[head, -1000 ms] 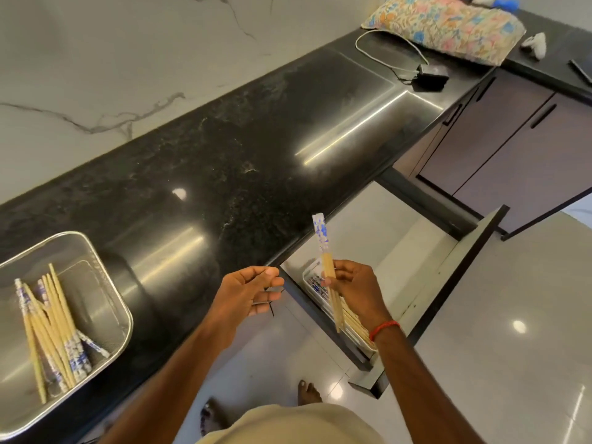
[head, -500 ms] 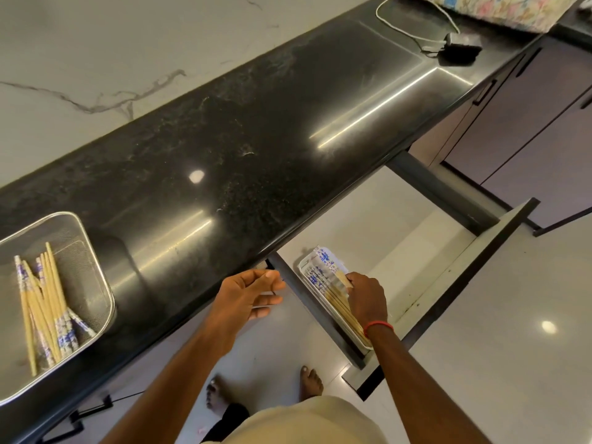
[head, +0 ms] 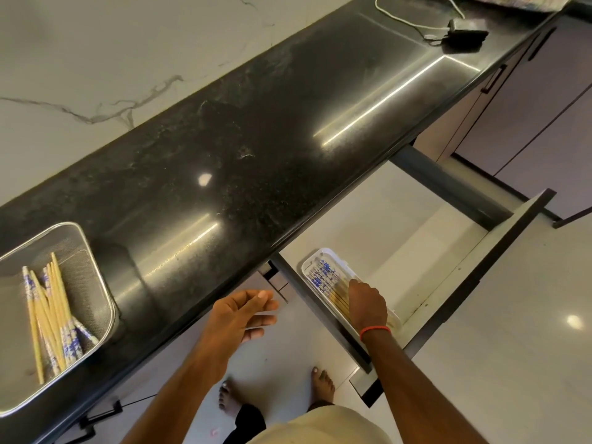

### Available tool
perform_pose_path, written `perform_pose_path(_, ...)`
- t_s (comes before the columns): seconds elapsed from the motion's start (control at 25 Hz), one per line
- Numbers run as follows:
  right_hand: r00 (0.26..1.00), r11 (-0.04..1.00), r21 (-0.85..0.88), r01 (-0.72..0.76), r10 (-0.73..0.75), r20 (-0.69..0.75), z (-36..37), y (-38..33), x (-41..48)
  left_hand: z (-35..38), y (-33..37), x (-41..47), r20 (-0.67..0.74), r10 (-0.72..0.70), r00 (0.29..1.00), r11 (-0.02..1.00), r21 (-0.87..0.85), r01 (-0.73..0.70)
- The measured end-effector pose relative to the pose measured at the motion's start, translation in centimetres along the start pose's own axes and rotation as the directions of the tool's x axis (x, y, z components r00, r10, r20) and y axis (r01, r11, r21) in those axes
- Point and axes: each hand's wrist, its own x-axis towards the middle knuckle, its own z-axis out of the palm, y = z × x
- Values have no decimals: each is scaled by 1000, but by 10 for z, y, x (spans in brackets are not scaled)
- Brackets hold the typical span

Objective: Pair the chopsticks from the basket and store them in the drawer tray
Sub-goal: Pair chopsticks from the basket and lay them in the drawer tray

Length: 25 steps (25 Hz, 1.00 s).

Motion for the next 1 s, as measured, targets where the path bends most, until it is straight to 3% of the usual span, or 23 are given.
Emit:
perform_pose_path(0.8,989,976,-162,143,-134,64,-3,0,-9,-7,-5,-4,-29,18,999,998,-58,-19)
perform_pose_path(1.0,996,977,-197,78,-84,-24,-20,-9,-20,-18,-10,-12,-60,45,997,993,-108,-52)
